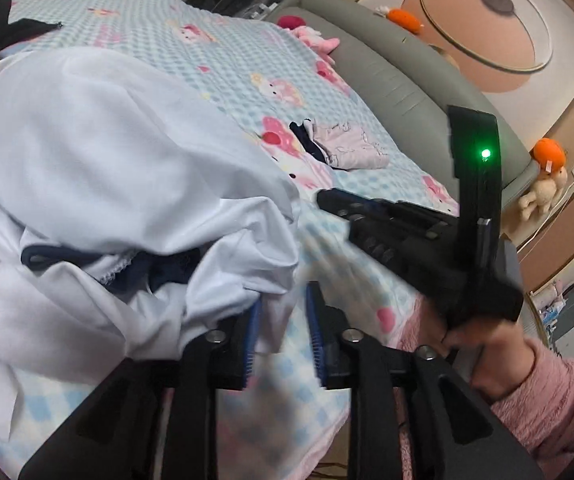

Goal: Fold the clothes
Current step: 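Pull the white shirt off the black clothes onto the open blanket with both tools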

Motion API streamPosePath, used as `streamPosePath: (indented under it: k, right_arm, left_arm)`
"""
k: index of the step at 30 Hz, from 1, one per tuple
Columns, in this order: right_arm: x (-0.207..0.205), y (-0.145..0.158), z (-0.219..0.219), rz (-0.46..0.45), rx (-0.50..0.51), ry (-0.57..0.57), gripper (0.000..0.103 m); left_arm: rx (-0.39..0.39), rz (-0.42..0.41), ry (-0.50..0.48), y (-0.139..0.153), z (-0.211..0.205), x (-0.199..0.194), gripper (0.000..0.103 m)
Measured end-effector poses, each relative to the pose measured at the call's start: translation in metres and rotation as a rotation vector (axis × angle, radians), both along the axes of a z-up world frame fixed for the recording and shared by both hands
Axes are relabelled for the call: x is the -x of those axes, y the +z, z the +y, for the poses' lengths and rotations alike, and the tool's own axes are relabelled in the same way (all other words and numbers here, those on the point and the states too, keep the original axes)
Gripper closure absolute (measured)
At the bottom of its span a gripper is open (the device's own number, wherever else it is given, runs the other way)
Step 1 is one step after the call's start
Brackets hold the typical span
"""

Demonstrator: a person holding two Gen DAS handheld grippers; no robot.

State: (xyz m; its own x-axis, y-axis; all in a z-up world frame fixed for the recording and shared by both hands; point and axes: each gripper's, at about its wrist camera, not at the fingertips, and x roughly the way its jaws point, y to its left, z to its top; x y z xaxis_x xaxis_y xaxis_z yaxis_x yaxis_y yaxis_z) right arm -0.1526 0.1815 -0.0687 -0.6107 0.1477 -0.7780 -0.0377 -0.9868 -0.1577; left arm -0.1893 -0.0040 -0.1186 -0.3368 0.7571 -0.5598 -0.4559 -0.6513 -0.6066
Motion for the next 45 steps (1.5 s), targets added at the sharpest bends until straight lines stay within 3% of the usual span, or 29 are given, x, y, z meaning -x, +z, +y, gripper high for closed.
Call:
streamPosePath:
  k: [1, 4, 6, 7, 10, 12, 14, 19, 24, 25, 28, 29, 30, 33, 36, 40, 43, 45]
  right_arm:
    - [-0.004, 0.007, 0.008, 0.005, 0.048, 0.003, 0.094]
    - [-0.016, 0.023, 0.008, -0.025, 0.242, 0.086, 0.087]
    - [-0.025, 0.027, -0.008, -0.064, 0.323, 0.169, 0.075]
    - [-0.028, 0.026, -0.021, -0.079, 0.333, 0.214, 0.075]
    - [-0.032, 0.020, -0.061, -0.110, 0.304, 0.303, 0.070]
    - [-0.030, 0.014, -0.081, -0.116, 0.252, 0.315, 0.058]
    - [-0.029, 0.009, -0.094, -0.119, 0.201, 0.316, 0.056]
    - [-0.022, 0.003, -0.110, -0.126, 0.120, 0.328, 0.055]
    - [-0.017, -0.003, -0.108, -0.132, 0.088, 0.315, 0.049]
    - [-0.016, -0.005, -0.106, -0.133, 0.083, 0.309, 0.048]
    - [-0.012, -0.011, -0.097, -0.141, 0.072, 0.288, 0.049]
    - [-0.011, -0.015, -0.091, -0.146, 0.076, 0.272, 0.056]
    - [-0.009, -0.020, -0.084, -0.151, 0.080, 0.256, 0.075]
    - [-0.012, -0.027, -0.066, -0.159, 0.070, 0.215, 0.090]
    - [-0.016, -0.032, -0.049, -0.156, 0.047, 0.162, 0.094]
    - [-0.028, -0.016, -0.021, -0.111, 0.033, 0.065, 0.095]
    - [-0.036, 0.006, 0.000, -0.084, 0.078, 0.047, 0.095]
    - [-0.040, 0.016, 0.004, -0.105, 0.210, 0.105, 0.091]
  left_arm:
    - [-0.025, 0.001, 0.024, 0.005, -0.012, -0.010, 0.045]
    - [-0.071, 0.035, 0.120, 0.017, -0.051, -0.039, 0.044]
    - [-0.041, 0.063, 0.217, 0.019, -0.073, -0.050, 0.044]
    - [-0.010, 0.065, 0.275, 0.016, -0.084, -0.053, 0.044]
    - [0.052, 0.044, 0.420, 0.005, -0.110, -0.045, 0.047]
    - [0.104, 0.050, 0.488, -0.001, -0.119, -0.039, 0.050]
    - [0.123, 0.071, 0.527, -0.003, -0.126, -0.035, 0.051]
    - [0.049, 0.085, 0.530, -0.001, -0.132, -0.028, 0.051]
    - [0.114, 0.070, 0.481, -0.002, -0.107, -0.006, 0.052]
    - [0.144, 0.055, 0.466, -0.004, -0.102, -0.003, 0.059]
    - [0.227, 0.005, 0.417, -0.011, -0.087, 0.002, 0.071]
    - [0.234, -0.003, 0.406, -0.011, -0.085, 0.000, 0.071]
    - [0.236, -0.008, 0.397, -0.011, -0.083, -0.001, 0.074]
    - [0.197, -0.016, 0.363, -0.009, -0.082, -0.013, 0.080]
    - [0.173, -0.012, 0.339, -0.004, -0.078, -0.032, 0.091]
    - [0.191, -0.007, 0.373, 0.001, -0.079, -0.048, 0.094]
    - [0.204, 0.000, 0.398, 0.006, -0.080, -0.054, 0.097]
    - [0.213, 0.004, 0.414, 0.009, -0.081, -0.058, 0.098]
